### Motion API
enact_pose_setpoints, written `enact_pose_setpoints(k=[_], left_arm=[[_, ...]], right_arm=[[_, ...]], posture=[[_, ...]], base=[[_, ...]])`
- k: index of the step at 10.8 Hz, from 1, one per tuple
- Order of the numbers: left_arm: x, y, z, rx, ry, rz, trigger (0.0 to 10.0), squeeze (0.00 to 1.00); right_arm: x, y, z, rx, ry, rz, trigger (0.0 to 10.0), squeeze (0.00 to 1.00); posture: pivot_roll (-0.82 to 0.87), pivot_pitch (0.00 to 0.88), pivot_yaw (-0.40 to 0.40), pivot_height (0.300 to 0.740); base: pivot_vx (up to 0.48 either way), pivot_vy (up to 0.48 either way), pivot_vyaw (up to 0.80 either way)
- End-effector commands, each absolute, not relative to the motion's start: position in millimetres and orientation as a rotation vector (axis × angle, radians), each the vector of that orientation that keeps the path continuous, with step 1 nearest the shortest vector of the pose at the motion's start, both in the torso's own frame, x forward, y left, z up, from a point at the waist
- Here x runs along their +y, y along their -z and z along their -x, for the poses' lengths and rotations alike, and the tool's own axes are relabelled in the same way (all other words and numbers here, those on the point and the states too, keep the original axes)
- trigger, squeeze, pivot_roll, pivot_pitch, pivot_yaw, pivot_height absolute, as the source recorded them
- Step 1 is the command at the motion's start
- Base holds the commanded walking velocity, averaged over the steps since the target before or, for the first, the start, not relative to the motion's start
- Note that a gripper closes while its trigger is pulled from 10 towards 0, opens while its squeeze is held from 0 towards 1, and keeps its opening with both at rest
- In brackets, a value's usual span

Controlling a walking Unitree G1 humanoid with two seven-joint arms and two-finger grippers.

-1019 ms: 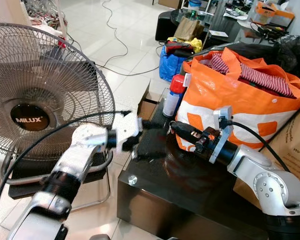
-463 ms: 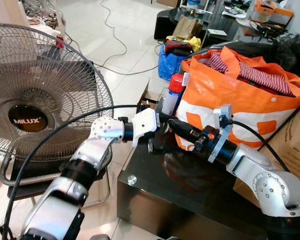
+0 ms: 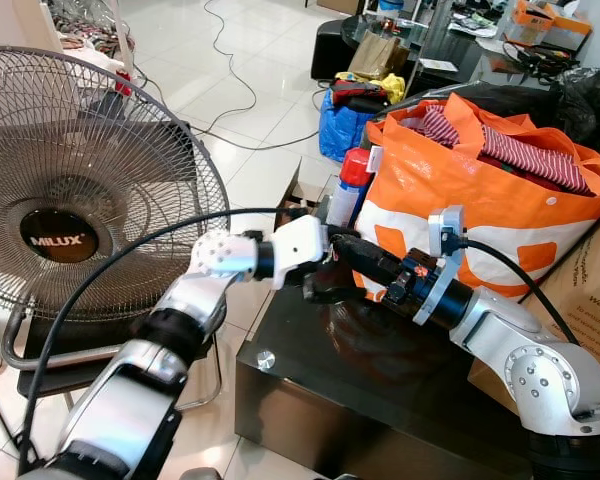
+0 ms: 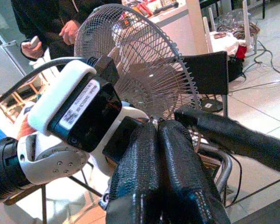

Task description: Hang keys on a hook

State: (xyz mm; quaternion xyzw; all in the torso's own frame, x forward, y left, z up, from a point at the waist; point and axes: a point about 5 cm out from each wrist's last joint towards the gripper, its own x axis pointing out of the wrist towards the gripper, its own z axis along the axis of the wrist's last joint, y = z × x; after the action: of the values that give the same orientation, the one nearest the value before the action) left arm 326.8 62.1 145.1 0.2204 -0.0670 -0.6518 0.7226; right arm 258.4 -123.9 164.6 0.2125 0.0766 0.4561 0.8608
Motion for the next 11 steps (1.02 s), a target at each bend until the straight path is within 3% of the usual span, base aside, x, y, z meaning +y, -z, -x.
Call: enact_pose_setpoints(k=[1,11], left_arm=[[56.3,-146.9,-326.0,-0.162,1.471,-0.516,0.0,0.00],[53.5,-137.7,-317.3,-0.159,1.564,-0.525,0.0,0.00]], right_arm=[[-126.8,-169.7,-256.9,0.129,-0.954,-0.445,0.0,0.00],[-129.5,-168.2,-259.4,0.129,-0.922,-0.452,0.0,0.00]], posture=[[0.03,0.000,-0.101,0.740],[0.02,0.000,-0.092,0.740]], base=[[0.000,0.000,0.00],[0.000,0.000,0.00]])
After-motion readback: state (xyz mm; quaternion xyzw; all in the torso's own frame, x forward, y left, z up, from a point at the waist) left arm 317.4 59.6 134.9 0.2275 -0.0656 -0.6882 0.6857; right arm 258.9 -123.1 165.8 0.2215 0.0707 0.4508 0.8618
